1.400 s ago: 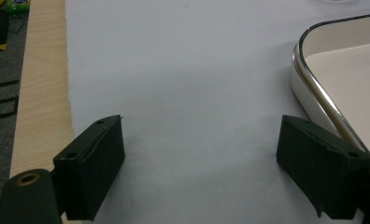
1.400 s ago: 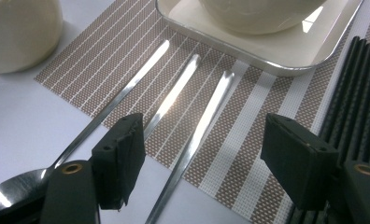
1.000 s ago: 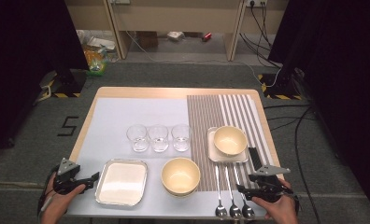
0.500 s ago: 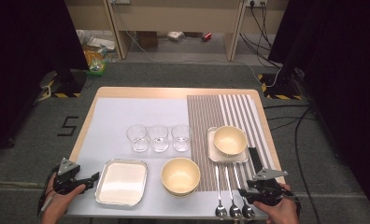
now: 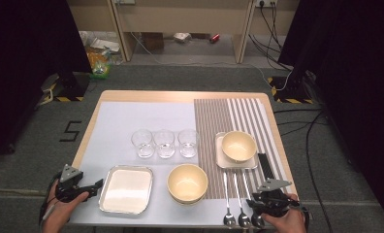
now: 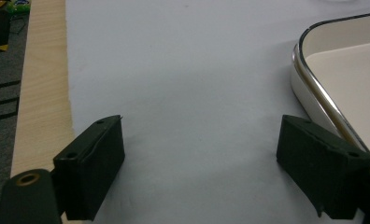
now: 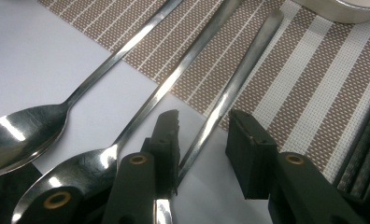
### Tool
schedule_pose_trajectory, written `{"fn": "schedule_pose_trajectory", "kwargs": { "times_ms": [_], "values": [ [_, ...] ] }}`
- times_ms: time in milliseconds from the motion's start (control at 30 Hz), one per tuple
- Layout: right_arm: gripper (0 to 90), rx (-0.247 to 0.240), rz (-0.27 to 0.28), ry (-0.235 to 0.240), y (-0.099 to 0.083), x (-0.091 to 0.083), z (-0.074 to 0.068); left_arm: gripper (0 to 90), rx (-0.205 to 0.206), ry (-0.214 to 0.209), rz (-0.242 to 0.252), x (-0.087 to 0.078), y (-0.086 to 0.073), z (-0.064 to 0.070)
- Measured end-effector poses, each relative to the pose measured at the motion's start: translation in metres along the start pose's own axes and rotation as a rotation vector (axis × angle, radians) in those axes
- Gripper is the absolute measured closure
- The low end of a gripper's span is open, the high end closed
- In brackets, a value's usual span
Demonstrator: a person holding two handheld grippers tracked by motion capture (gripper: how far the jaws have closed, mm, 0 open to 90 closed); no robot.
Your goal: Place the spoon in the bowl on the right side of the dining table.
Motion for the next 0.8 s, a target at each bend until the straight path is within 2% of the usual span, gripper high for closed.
{"fn": "schedule_pose_trajectory", "kwargs": {
  "times_ms": [200, 300, 567, 667, 800],
  "values": [
    [74.9, -0.046, -0.029, -0.042, 0.002, 0.001, -0.004, 14.4, 0.003, 0.001, -0.001, 0.000, 0.000, 0.000],
    [80.4, -0.056, -0.039, -0.031, 0.002, 0.001, -0.007, 14.4, 0.004, 0.001, -0.003, 0.000, 0.000, 0.000],
    [84.4, -0.030, -0.008, 0.062, 0.004, 0.000, 0.002, 14.4, 0.004, 0.002, -0.002, 0.000, 0.000, 0.000],
    [84.9, 0.020, 0.008, 0.118, 0.004, 0.000, 0.011, 14.4, 0.004, 0.002, -0.003, 0.000, 0.000, 0.000],
    [86.3, 0.047, 0.026, 0.174, 0.004, -0.002, 0.017, 14.4, 0.004, 0.002, -0.002, 0.000, 0.000, 0.000]
  ]
}}
Point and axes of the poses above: each handheld gripper's, and its own axes: x roughly forward along the jaws, y roughly out of its top, z roughly to its right, the point moved 6 cm from there along x, roughly forward along the jaws, and after that the axes turned 3 degrees about -z, right-handed, at the moved point
